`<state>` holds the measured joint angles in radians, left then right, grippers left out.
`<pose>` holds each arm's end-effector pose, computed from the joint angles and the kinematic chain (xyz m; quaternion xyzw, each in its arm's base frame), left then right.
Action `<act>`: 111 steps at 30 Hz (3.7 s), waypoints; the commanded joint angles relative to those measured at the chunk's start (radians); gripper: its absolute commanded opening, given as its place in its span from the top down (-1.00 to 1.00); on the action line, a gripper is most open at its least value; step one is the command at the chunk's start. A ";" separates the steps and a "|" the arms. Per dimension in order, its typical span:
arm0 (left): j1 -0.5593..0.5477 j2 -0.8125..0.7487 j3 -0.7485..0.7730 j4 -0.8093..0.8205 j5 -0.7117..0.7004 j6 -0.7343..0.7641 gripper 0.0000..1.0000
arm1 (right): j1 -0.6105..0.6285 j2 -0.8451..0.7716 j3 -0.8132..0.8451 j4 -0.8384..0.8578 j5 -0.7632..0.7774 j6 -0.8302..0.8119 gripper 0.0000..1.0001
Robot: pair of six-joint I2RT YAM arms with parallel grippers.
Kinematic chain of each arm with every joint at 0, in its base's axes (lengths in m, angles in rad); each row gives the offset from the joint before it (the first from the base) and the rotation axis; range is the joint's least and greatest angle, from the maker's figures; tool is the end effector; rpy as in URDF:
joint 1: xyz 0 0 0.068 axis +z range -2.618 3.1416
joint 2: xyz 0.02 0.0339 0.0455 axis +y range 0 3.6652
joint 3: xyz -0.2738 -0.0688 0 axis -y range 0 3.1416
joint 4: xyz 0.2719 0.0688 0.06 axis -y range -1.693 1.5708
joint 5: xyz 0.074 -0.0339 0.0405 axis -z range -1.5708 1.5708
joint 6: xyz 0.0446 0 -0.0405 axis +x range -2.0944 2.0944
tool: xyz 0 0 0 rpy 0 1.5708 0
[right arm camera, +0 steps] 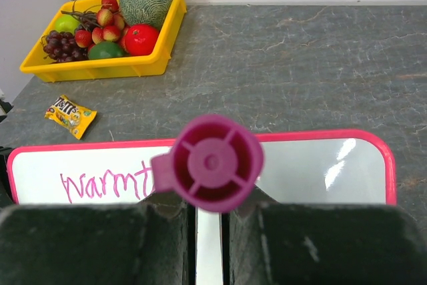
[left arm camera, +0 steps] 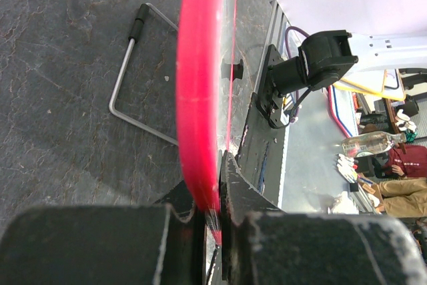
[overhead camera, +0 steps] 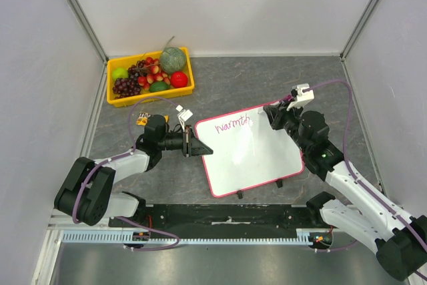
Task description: Write a sentence on the whiteboard
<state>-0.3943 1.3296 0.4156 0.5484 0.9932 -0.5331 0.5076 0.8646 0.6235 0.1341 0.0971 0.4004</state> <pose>0.2257 -0.1344 0.1655 0.2192 0.7413 -0.5740 0.2701 0.2104 0.1121 0.3025 -0.0074 0.7437 0.2603 0.6157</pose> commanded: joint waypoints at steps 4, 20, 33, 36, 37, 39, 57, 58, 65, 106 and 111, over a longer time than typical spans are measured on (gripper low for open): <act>-0.018 0.011 -0.029 -0.039 -0.064 0.208 0.96 | -0.006 0.025 -0.013 0.067 0.021 -0.005 1.00; -0.018 0.011 -0.028 -0.041 -0.065 0.209 0.96 | -0.007 0.004 -0.065 0.045 0.010 -0.005 1.00; -0.018 0.011 -0.029 -0.041 -0.065 0.209 0.96 | -0.007 -0.041 -0.107 0.009 -0.036 0.002 1.00; -0.020 0.010 -0.029 -0.039 -0.067 0.211 0.96 | -0.007 -0.041 -0.099 0.009 -0.034 0.002 1.00; -0.017 0.010 -0.029 -0.042 -0.067 0.209 0.96 | -0.009 -0.041 -0.093 0.010 -0.036 0.002 1.00; -0.020 0.010 -0.029 -0.041 -0.065 0.209 0.96 | -0.007 -0.048 -0.076 0.010 -0.040 0.000 1.00; -0.020 0.006 -0.029 -0.041 -0.067 0.211 0.96 | -0.007 0.027 0.038 0.076 -0.002 0.009 1.00; -0.018 0.006 -0.029 -0.042 -0.067 0.211 0.96 | -0.009 0.031 0.038 0.075 0.003 0.006 1.00; -0.018 0.011 -0.028 -0.042 -0.067 0.212 0.96 | -0.007 0.036 0.005 0.104 0.030 0.009 1.00; -0.018 0.005 -0.031 -0.041 -0.067 0.213 0.96 | -0.011 0.034 -0.051 0.104 0.059 0.008 1.00; -0.018 0.008 -0.028 -0.042 -0.065 0.213 0.96 | -0.014 0.025 -0.065 0.090 0.061 0.009 1.00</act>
<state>-0.3950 1.3296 0.4156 0.5430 0.9859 -0.5335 0.5007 0.8871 0.5774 0.2203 0.1207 0.4122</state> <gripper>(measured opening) 0.096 0.176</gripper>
